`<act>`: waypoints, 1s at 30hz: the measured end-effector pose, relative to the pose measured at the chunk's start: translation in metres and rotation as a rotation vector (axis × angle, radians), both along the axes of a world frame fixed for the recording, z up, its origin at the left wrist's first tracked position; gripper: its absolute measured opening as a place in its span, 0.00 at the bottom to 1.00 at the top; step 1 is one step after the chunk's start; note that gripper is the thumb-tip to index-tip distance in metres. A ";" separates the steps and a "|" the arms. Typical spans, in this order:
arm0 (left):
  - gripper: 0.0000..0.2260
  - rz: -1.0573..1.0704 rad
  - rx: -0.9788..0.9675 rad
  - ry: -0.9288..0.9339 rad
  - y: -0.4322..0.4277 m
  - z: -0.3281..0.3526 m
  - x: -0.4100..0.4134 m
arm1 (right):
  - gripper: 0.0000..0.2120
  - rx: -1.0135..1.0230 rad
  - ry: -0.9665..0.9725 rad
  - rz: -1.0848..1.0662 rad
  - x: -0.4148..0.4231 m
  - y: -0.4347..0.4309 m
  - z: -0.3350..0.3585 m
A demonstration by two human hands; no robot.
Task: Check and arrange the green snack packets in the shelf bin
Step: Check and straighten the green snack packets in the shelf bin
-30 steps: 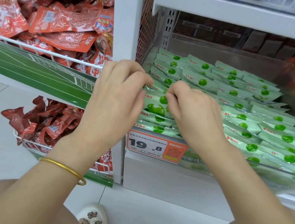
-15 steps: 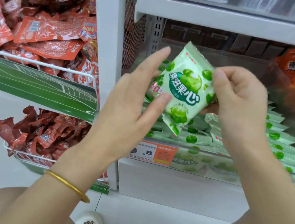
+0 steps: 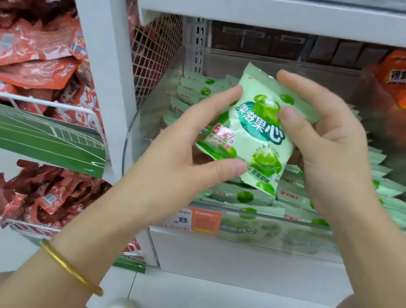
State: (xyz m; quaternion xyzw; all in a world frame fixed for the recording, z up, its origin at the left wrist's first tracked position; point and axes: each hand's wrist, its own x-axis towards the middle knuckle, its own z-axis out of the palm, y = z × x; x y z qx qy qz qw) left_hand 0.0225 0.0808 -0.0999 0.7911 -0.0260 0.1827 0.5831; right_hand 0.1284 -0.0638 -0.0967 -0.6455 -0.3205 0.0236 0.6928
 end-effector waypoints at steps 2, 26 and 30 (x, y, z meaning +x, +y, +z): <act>0.33 -0.002 0.019 0.007 0.001 -0.001 0.000 | 0.14 0.012 0.047 0.024 0.000 -0.001 0.000; 0.22 0.349 0.904 -0.212 0.002 -0.002 0.000 | 0.17 0.066 0.287 0.084 -0.013 -0.003 0.011; 0.16 0.367 0.564 -0.191 0.000 0.005 -0.005 | 0.18 -0.063 0.060 -0.105 -0.008 -0.006 0.012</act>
